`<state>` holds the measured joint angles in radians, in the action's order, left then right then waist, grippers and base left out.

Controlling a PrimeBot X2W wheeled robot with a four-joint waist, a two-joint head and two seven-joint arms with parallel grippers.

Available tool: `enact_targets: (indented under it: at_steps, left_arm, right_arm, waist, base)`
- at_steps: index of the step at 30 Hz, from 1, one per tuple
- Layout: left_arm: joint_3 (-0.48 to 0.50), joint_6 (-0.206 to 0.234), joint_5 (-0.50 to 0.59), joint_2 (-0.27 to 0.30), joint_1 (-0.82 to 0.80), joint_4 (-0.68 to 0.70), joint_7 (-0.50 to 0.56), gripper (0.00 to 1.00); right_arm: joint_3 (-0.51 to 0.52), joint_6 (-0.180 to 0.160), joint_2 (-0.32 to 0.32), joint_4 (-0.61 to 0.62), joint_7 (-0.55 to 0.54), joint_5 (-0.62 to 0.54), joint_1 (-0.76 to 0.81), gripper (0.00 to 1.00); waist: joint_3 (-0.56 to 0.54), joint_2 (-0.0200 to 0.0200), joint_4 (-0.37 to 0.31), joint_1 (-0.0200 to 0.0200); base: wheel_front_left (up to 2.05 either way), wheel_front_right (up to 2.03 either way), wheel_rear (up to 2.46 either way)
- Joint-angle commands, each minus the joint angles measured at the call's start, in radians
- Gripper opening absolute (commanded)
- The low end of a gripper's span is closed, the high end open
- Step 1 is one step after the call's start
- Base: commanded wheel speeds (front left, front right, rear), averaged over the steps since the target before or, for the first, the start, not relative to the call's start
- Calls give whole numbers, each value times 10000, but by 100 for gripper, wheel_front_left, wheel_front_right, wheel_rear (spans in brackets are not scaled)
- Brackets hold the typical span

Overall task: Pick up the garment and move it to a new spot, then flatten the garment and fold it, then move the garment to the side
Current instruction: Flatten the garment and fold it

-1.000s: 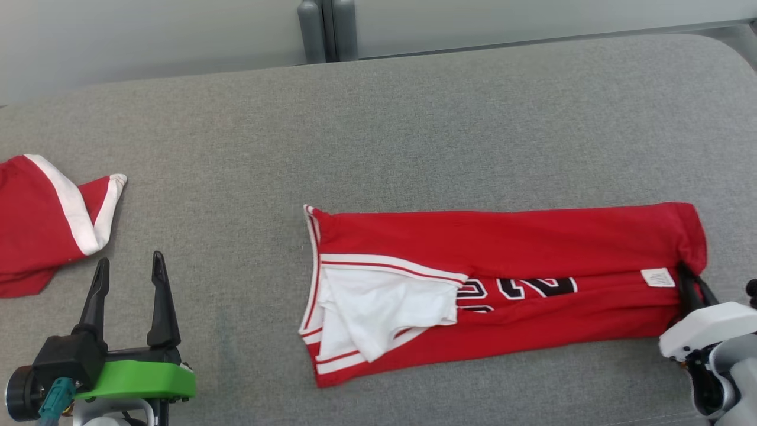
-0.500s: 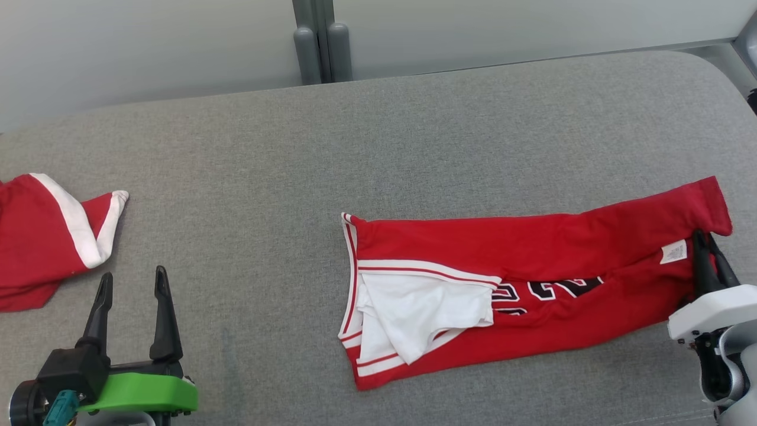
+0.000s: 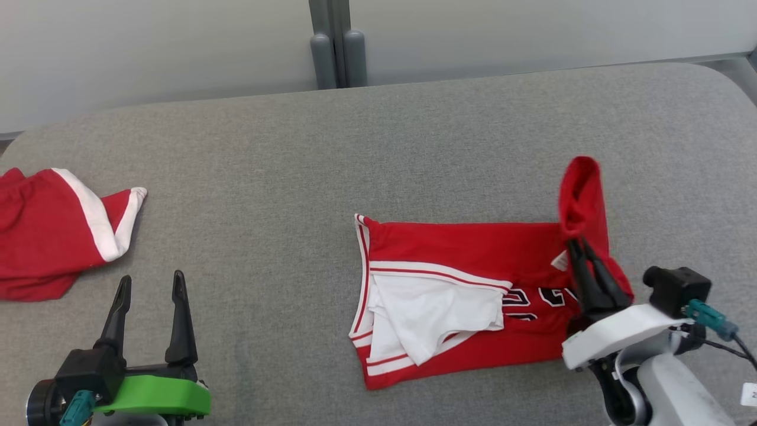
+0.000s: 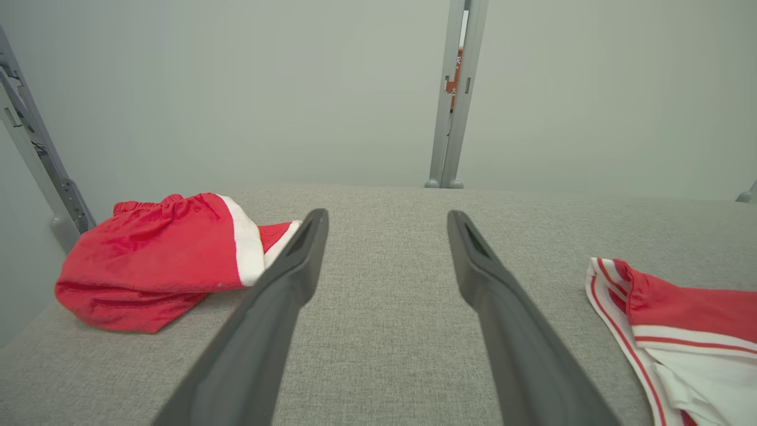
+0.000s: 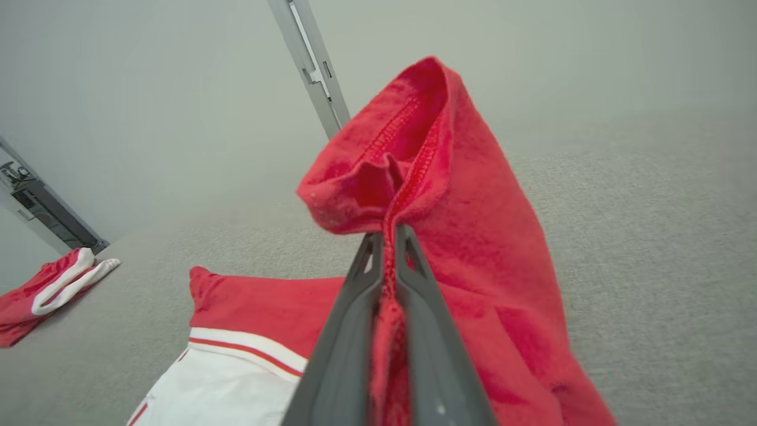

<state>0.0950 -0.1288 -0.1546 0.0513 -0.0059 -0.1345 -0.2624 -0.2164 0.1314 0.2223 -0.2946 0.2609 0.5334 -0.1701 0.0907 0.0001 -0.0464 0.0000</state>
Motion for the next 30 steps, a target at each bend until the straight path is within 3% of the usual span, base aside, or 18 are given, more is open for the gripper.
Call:
enact_targets:
  at_steps: [1,12,27,28,29,30]
  left_arm:
    - [-25,-31,-57,-1,-12,4,-32,100]
    - [-350,-32,-84,-2,-136,-38,-32,100]
    - [-557,-32,-267,-3,-455,-167,-32,100]
    - [-545,-32,-275,-3,-458,-170,-32,100]
    - [-535,-33,-276,-3,-455,-175,-32,100]
    - [-528,-33,-276,-3,-454,-188,-32,100]
  right_arm:
    - [-242,-15,-120,71,-31,-82,-122,0]
    - [-2290,-15,-975,-681,-73,-121,-751,0]
    - [-3147,-15,-1639,-2585,39,216,-1466,0]
    - [-3233,-15,-1667,-2618,48,321,-1458,22]
    - [-3276,-15,-1675,-2644,47,369,-1468,84]
    - [-3328,-15,-1676,-2672,42,422,-1496,100]
  waist:
    - [-13,-1,166,0]
    - [48,-1,979,0]
    - [247,-1,1511,0]
    - [252,-1,1498,0]
    - [253,-1,1481,0]
    - [253,-1,1459,0]
  base:
    - [0,0,0]
    - [0,0,0]
    - [0,0,0]
    - [0,0,0]
    - [0,0,0]
    - [0,0,0]
